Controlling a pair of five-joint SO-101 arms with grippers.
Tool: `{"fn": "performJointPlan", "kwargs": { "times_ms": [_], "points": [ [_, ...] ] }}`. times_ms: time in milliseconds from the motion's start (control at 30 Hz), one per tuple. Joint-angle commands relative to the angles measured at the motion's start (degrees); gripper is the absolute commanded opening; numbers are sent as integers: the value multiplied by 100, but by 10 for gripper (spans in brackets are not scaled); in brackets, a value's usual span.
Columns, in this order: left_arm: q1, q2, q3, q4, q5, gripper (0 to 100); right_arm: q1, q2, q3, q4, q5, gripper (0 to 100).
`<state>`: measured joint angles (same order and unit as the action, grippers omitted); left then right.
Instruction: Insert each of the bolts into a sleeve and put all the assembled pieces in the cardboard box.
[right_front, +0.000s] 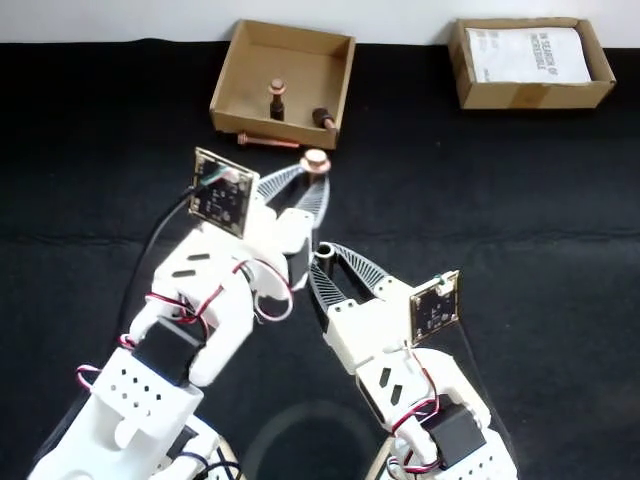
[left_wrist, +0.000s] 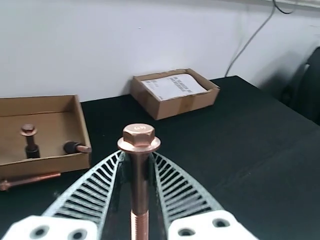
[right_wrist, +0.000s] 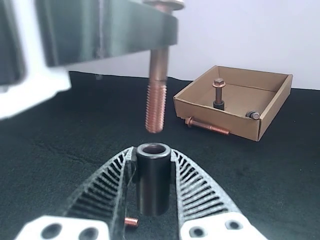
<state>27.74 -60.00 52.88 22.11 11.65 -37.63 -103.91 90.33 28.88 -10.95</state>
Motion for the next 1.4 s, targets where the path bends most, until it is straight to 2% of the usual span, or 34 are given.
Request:
{"fn": "performJointPlan", "kwargs": {
  "times_ms": [0,533,667,767,867,1233,1367],
  "points": [
    [215,-171,-286,-149,26,9,-22,-110,1095,-40,53,6],
    [224,-171,-426,-141,53,9,-22,-110,1095,-40,53,6],
    [251,-171,-787,325,62,9,-22,-110,1103,-40,53,6],
    [391,-163,-848,598,360,9,-22,-101,1103,-40,53,6],
    [391,-163,-848,659,563,9,-22,-101,1086,-48,53,6],
    [356,-154,-804,1046,571,9,154,-101,1051,-198,53,6],
    [356,-163,-444,1029,571,9,259,-101,1051,-198,53,6]
  ]
}}
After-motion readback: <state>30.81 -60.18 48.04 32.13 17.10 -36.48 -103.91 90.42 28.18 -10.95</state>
